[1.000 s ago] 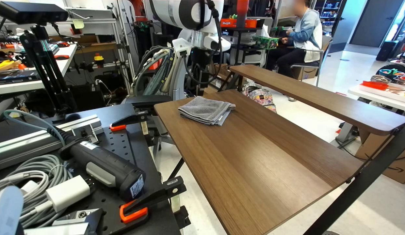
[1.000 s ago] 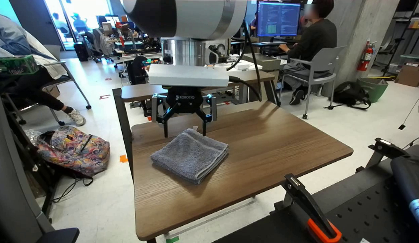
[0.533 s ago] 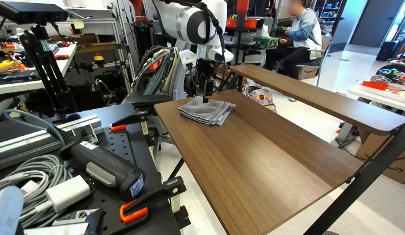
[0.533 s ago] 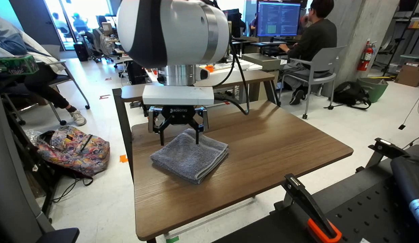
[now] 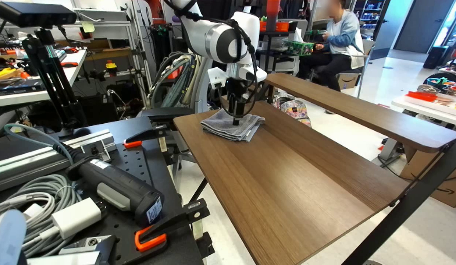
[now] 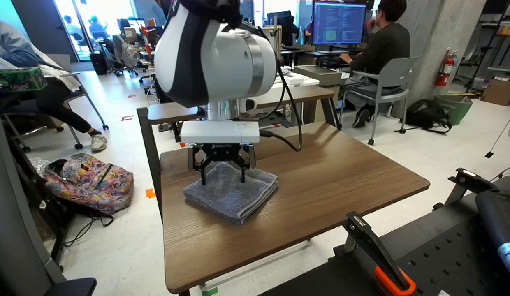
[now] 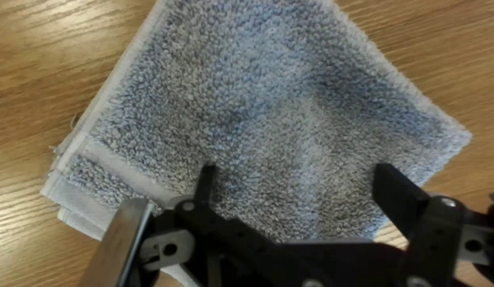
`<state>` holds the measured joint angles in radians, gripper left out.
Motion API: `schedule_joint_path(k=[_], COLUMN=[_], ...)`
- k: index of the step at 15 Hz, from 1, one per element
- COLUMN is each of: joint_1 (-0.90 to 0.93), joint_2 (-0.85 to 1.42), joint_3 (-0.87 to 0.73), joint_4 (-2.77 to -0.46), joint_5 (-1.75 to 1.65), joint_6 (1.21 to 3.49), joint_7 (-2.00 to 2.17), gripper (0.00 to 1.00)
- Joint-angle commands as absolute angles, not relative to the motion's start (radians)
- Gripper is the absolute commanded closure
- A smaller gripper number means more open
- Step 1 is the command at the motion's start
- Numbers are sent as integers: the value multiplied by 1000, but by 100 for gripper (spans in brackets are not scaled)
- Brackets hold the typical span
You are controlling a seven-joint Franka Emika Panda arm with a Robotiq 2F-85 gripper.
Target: Slide the cloth to the right on the desk
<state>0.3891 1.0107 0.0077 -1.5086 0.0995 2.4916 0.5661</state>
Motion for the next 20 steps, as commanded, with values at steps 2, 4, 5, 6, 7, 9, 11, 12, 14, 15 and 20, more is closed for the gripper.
schedule_joint_path(k=[2,4,5,6,7,9,11,12,14,15,20], joint_1=[395,390,384,379,373,354,325,304,252,226,77], joint_2=[1067,1073,1075,1077,1076,1073,1073,1075,1074,1075,1062], joint_3=[-16,-24,-30,-38,-46,-59,-74,-74,-70,-69,-54], joint_4=[-1440,-1433,-1430,-1428,-1429,-1432,-1438,-1433,-1435,-1431,-1441], joint_5=[89,88,87,86,86,87,91,98,117,125,199], joint_6=[2445,2434,2424,2417,2410,2397,2398,2383,2374,2363,2344], joint_7=[588,591,592,596,599,601,602,598,585,580,549], gripper=[0,0,0,0,0,0,0,0,0,0,0])
